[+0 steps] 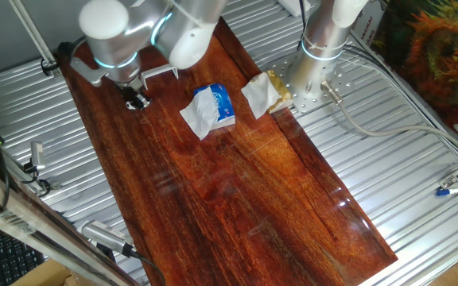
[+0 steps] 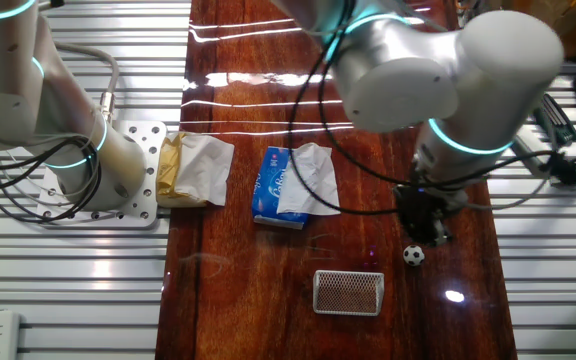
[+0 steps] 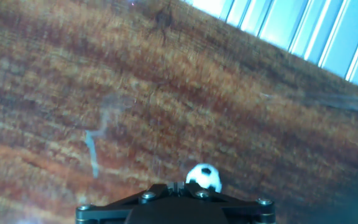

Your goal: Push the soccer ball into the goal

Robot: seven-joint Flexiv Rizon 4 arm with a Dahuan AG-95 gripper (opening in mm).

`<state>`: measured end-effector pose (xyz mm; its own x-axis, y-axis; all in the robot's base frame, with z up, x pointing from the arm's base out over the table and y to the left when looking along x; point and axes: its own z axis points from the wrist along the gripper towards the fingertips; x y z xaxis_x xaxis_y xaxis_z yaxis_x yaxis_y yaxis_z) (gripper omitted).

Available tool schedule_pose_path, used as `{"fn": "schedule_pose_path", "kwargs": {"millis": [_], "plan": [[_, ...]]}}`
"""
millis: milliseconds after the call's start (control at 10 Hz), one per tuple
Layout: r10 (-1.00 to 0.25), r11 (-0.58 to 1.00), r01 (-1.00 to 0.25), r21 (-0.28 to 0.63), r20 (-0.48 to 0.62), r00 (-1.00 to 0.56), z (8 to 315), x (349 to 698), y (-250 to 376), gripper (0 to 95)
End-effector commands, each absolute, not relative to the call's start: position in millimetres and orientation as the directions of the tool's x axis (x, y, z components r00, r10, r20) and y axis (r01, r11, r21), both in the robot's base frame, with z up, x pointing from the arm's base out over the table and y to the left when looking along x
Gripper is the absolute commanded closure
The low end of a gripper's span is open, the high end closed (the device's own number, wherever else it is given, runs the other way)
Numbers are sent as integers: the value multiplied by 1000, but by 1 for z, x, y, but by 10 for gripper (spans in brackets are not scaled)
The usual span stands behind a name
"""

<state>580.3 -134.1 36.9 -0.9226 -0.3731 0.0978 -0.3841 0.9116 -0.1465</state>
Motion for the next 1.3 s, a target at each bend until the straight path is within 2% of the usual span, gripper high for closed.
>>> {"fn": "schedule_pose_path", "kwargs": {"millis": [100,600,1300], "plan": [[-371,912,-382,-146,97,-923,42,582,-133,950],[-409,898,-417,-142,84,-909,45,578,-137,950],[-529,819,-529,-222,67,-846,45,578,-137,950]]}}
